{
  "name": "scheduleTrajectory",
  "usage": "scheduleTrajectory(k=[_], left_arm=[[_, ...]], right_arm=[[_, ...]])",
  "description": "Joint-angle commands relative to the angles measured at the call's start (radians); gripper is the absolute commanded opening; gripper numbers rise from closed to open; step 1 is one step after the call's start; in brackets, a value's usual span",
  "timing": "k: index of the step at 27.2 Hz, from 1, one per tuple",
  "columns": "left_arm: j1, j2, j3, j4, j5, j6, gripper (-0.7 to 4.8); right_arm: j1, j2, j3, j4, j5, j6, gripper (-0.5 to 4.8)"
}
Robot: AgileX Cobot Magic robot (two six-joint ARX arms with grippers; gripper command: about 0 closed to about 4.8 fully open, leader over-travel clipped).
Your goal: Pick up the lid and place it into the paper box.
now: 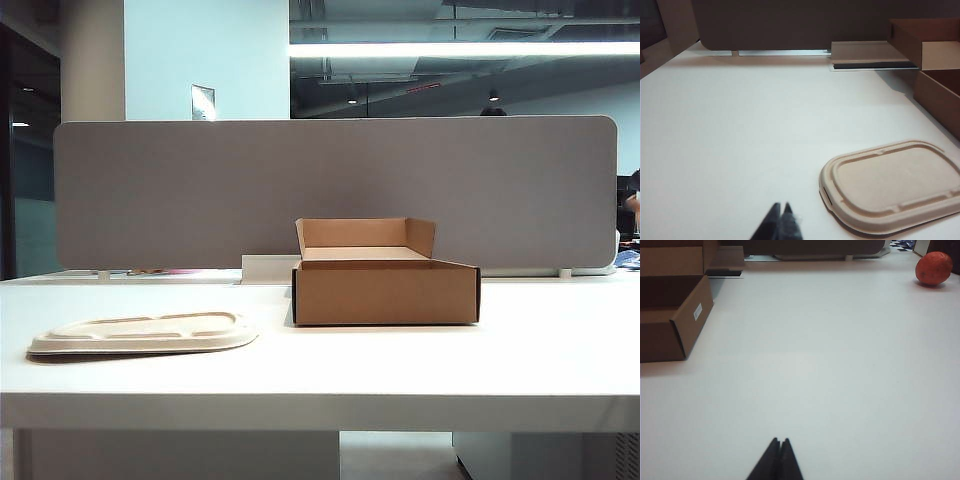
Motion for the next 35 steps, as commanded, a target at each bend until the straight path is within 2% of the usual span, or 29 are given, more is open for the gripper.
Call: scheduleTrajectory(k=[1,16,21,27,35], left_arm=[[-0.001,0.001,0.003,0.013,-0.003,0.000,-0.04],[-0.001,0.001,0.003,0.021,-0.002,0.000,-0.03],[-0.001,0.001,0.003,0.019,0.038,-0.001,-0.04],[-0.001,0.001,0.005,0.018,0.038,-0.120,-0.04],[-0.001,0.002,0.072,-0.014,0.060,-0.166,-0.05]], right_arm=[[0.000,0.000,-0.006,0.015,0.000,-0.003,-0.08],[0.000,0.000,-0.006,0.015,0.000,-0.003,-0.08],[0.001,0.000,-0.006,0.015,0.000,-0.003,-0.08],[0.001,-0.001,-0.006,0.015,0.000,-0.003,-0.08],[0.001,-0.001,-0.006,0.015,-0.007,0.059,-0.08]])
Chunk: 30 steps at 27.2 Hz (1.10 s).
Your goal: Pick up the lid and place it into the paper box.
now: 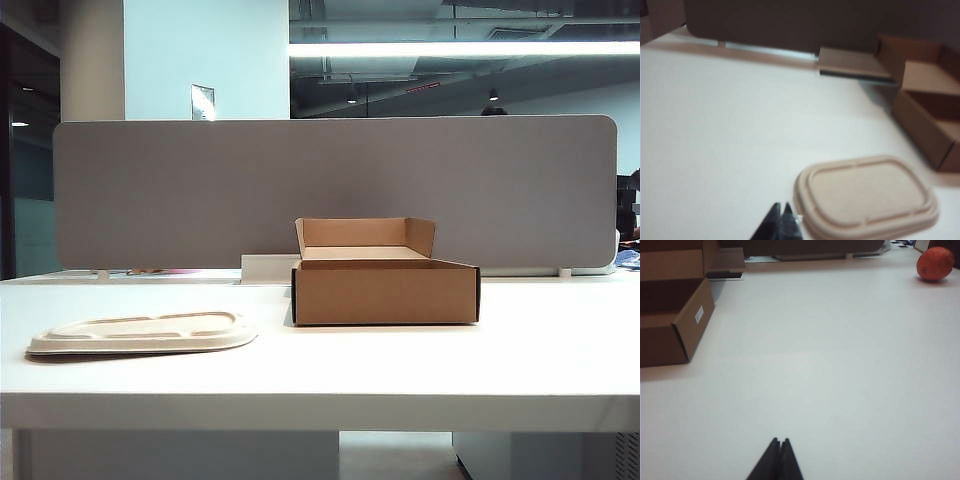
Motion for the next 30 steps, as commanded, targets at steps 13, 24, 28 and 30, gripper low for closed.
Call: scheduleTrajectory(k=[13,24,28,30], left_arm=[[-0.001,0.232,0.248,-0.038,0.059,-0.010,-0.04],[-0.001,0.534,0.282,0.019,0.235,-0.072,-0.02],[-0.001,0.621,0.286,0.032,0.235,-0.126,0.45],[-0.001,0.656,0.286,0.032,0.235,-0.162,1.05]], right_arm=[[0.002,0.000,-0.006,0.045,-0.330,0.025,-0.08],[0.002,-0.001,-0.005,0.085,-0.671,0.026,-0.08],[0.002,-0.001,-0.005,0.085,-0.678,0.026,-0.08],[0.002,-0.001,-0.005,0.085,-0.678,0.025,-0.08]])
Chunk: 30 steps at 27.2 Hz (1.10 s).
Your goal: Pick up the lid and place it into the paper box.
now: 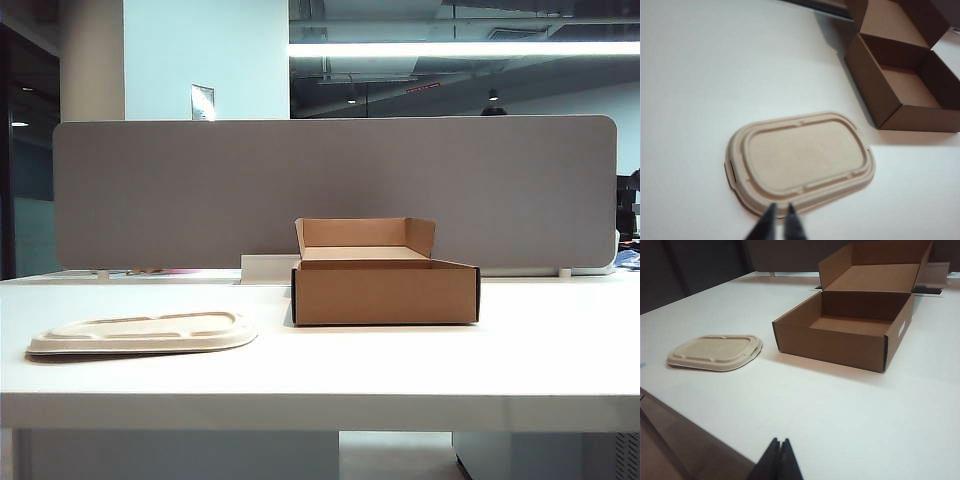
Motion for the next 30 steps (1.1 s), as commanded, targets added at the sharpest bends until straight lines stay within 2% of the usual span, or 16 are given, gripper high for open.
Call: scheduleTrajectory(k=[1,4,10,15,17,18,21,30], left_arm=[[-0.001,0.059,0.008,0.017,0.006,-0.079,1.25],[-0.001,0.135,0.024,0.018,0.016,-0.186,1.26],[-0.001,0.220,0.060,0.019,0.032,-0.310,1.26],[-0.001,0.294,0.062,0.026,0.033,-0.472,1.26],[-0.001,0.326,0.062,0.026,0.064,-0.523,1.27],[-0.001,0.341,0.062,0.027,0.081,-0.540,1.32],[-0.001,0.407,0.062,0.041,0.102,-0.594,2.18],[-0.002,0.526,0.062,0.125,0.093,-0.750,2.19]], right_arm=[[0.001,-0.001,-0.005,0.013,-0.006,0.001,-0.08],[0.001,-0.001,-0.005,0.013,-0.005,0.000,-0.08],[0.000,-0.001,-0.006,0.013,-0.005,0.000,-0.08],[0.001,-0.001,-0.006,0.012,-0.005,0.000,-0.08],[0.001,-0.001,-0.006,0.011,-0.005,0.000,-0.08],[0.001,-0.001,-0.006,0.011,-0.005,0.000,-0.08],[0.001,-0.001,-0.006,0.011,-0.005,0.000,-0.08],[0.000,-0.001,-0.006,0.010,-0.005,0.000,-0.08]])
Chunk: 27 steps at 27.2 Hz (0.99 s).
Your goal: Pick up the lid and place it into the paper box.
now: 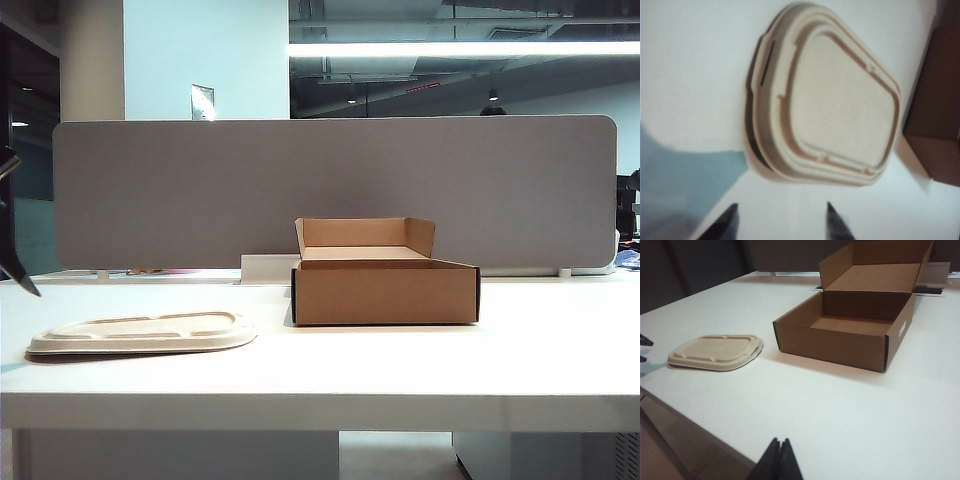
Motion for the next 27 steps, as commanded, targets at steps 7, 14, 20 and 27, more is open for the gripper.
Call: scheduleTrajectory(k=[7,14,20,27], left_arm=[[-0.040,0.094,0.007,0.100,-0.039,-0.098,2.18],[-0.077,0.151,0.051,0.100,-0.098,-0.098,2.18],[-0.077,0.184,0.072,0.100,-0.111,-0.159,2.18],[-0.081,0.242,0.072,0.140,-0.117,-0.179,2.18]], right_arm=[[0.000,-0.001,-0.006,0.011,-0.002,0.000,-0.08],[0.000,-0.001,-0.006,0.011,-0.002,0.000,-0.08],[0.000,-0.001,-0.006,0.010,-0.002,0.000,-0.08],[0.000,-0.001,-0.006,0.011,-0.002,0.000,-0.08]])
